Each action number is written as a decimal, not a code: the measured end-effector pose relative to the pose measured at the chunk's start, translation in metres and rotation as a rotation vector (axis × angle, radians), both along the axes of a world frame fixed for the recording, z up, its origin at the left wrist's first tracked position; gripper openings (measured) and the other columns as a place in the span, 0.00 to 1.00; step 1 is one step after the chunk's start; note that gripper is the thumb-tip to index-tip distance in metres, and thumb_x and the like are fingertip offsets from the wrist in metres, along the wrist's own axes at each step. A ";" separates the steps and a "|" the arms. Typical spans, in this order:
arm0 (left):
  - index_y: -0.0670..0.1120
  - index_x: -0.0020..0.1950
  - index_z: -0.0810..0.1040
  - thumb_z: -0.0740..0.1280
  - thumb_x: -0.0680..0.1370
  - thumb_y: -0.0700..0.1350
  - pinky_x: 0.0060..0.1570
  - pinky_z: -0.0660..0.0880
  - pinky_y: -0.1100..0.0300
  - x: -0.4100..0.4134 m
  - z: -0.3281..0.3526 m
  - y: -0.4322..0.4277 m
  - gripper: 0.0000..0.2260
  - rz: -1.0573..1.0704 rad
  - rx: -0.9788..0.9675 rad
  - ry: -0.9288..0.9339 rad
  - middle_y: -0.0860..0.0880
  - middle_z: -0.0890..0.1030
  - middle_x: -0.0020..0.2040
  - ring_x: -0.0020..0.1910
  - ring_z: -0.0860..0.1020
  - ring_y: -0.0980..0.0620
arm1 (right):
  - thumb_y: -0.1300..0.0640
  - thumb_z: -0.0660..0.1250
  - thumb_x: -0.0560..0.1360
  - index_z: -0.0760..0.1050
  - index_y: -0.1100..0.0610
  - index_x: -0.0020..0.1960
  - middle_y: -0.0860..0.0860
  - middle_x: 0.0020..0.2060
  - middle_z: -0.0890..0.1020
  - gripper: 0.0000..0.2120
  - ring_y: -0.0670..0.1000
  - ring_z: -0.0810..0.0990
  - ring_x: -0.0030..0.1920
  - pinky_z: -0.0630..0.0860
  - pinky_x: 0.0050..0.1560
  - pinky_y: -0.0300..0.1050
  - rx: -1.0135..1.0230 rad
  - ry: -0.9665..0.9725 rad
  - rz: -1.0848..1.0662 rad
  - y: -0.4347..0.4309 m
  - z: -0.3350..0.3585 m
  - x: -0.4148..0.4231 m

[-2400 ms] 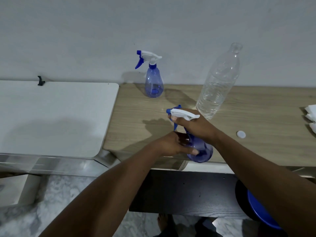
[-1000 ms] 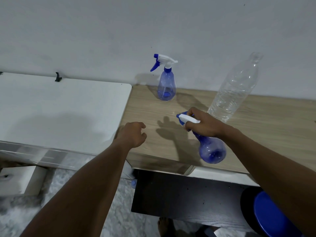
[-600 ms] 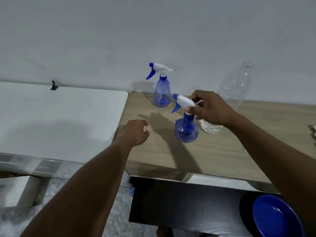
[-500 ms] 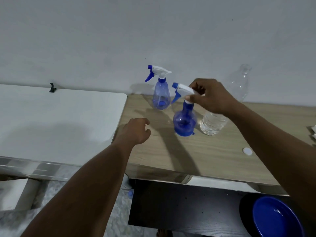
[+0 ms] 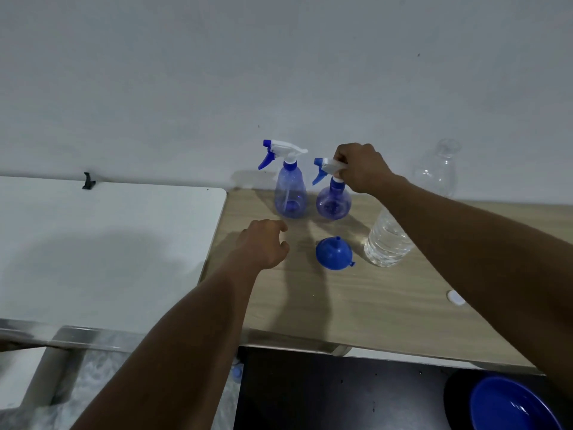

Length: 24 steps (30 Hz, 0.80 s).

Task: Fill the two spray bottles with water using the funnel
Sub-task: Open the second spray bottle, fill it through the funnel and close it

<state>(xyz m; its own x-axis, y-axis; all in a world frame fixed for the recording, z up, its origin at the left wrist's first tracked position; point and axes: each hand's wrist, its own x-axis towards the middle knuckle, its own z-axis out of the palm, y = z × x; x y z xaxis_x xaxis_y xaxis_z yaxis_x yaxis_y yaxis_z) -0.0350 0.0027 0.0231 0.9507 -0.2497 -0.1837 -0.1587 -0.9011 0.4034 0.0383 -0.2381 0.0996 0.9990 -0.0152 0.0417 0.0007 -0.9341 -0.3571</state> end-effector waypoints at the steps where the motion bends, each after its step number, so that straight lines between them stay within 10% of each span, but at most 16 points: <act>1: 0.54 0.69 0.74 0.67 0.76 0.52 0.63 0.73 0.50 0.002 0.000 -0.001 0.20 -0.001 0.006 0.003 0.50 0.79 0.64 0.65 0.75 0.50 | 0.61 0.73 0.72 0.77 0.55 0.54 0.57 0.51 0.81 0.12 0.59 0.79 0.48 0.78 0.48 0.51 -0.018 0.002 -0.006 0.000 -0.005 0.004; 16: 0.53 0.69 0.74 0.67 0.77 0.51 0.64 0.72 0.51 0.006 0.002 -0.020 0.21 -0.016 -0.017 0.031 0.51 0.78 0.65 0.66 0.74 0.49 | 0.61 0.66 0.76 0.69 0.59 0.69 0.59 0.61 0.76 0.22 0.60 0.75 0.60 0.74 0.57 0.55 -0.072 -0.114 -0.068 0.008 -0.016 -0.006; 20: 0.52 0.69 0.75 0.67 0.77 0.49 0.61 0.72 0.56 -0.008 0.001 -0.032 0.19 -0.011 -0.089 0.029 0.50 0.79 0.64 0.63 0.76 0.50 | 0.62 0.66 0.74 0.76 0.57 0.57 0.53 0.48 0.81 0.11 0.54 0.79 0.46 0.76 0.47 0.49 0.276 -0.304 -0.134 0.016 -0.009 -0.061; 24: 0.49 0.62 0.81 0.66 0.77 0.45 0.55 0.75 0.56 -0.031 -0.006 -0.046 0.14 -0.028 -0.178 -0.055 0.49 0.83 0.56 0.57 0.79 0.49 | 0.63 0.66 0.73 0.79 0.57 0.50 0.48 0.37 0.80 0.07 0.47 0.77 0.36 0.74 0.40 0.42 0.360 -0.059 -0.023 0.001 -0.031 -0.127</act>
<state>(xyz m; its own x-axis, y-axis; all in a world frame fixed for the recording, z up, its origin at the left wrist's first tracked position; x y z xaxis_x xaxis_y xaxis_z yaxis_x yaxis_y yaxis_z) -0.0663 -0.0436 0.0175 0.9505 -0.2997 -0.0825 -0.2084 -0.8112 0.5463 -0.0885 -0.2375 0.0687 0.9943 -0.0613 0.0873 0.0121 -0.7482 -0.6633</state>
